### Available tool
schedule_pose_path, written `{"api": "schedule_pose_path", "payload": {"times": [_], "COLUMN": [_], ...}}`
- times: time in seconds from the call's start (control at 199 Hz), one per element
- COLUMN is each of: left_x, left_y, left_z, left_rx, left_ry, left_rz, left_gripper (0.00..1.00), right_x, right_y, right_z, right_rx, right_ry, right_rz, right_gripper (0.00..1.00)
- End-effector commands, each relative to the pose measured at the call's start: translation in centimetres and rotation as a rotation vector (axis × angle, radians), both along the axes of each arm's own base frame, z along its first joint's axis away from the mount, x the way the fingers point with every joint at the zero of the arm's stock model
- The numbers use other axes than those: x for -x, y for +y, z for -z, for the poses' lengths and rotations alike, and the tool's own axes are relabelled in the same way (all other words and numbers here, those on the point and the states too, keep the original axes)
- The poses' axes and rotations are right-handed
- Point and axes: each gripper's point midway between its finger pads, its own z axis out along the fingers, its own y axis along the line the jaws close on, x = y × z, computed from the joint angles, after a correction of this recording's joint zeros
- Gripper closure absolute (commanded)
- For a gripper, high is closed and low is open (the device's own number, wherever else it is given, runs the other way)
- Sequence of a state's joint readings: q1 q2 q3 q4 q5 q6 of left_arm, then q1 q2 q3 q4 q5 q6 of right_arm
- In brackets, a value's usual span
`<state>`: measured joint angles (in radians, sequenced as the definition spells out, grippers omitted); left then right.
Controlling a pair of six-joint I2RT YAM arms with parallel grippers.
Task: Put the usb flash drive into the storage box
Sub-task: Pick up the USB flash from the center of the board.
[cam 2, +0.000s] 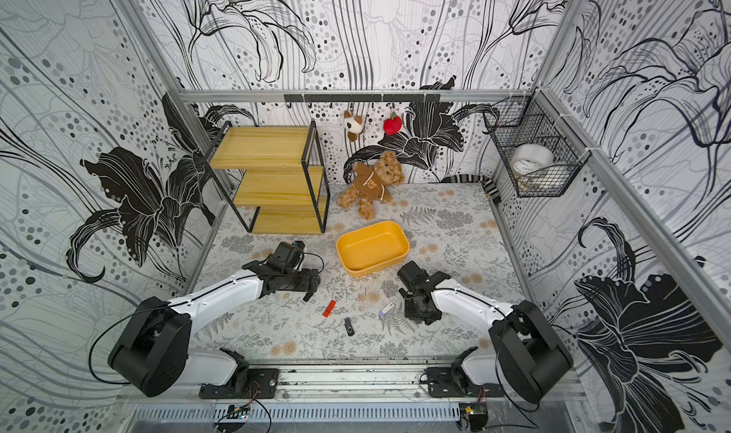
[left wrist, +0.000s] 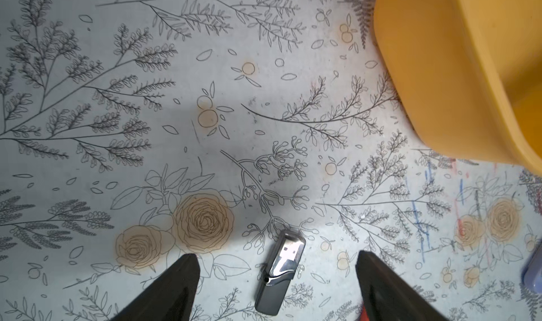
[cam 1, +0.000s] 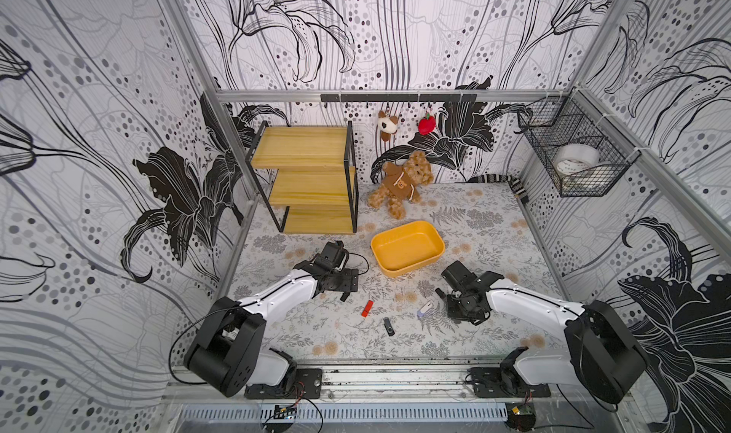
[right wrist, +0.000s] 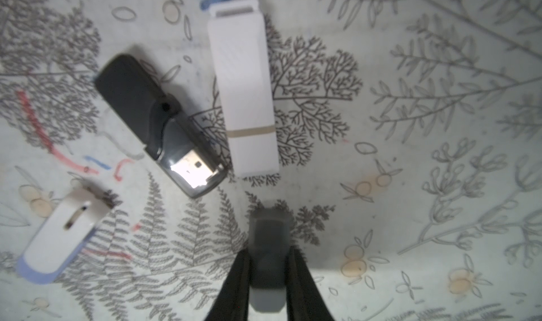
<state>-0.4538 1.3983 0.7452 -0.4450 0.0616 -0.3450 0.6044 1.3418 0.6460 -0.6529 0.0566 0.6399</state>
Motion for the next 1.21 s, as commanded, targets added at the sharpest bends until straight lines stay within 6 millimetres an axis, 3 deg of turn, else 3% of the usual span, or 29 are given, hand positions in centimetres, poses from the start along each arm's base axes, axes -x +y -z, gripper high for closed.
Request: {"api": "schedule_pose_path", "payload": {"times": [0.0,0.352,0.553,0.764,1.201], "left_x": [0.5,2.0,1.5,2.5,3.4], "left_y": [-0.6,-0.4,-0.7,-0.9,-1.2], "left_z": [-0.1,3.1,2.9,3.8,5.2], "left_rx": [0.034,-0.002,-0.006,-0.024,-0.147], "left_ry": [0.025,0.148,0.138,0.173,0.214], "left_rz": [0.003,-0.023,-0.021,0.005,0.03], "left_gripper": [0.13,0.24,0.33,0.4,0.48], "right_x": [1.0,0.8,0.9,0.7,-0.7], "right_y": [-0.3,-0.2,-0.2,-0.2,0.2], "right_z": [0.5,0.3,0.3,0.1,-2.1], "right_rx": [0.024,0.02,0.022,0.023,0.012], "right_ry": [0.045,0.042,0.045,0.037,-0.027], "right_rz": [-0.006,-0.012,-0.016,-0.013,-0.009], "right_gripper": [1.0,1.0,1.0,1.0,1.0]}}
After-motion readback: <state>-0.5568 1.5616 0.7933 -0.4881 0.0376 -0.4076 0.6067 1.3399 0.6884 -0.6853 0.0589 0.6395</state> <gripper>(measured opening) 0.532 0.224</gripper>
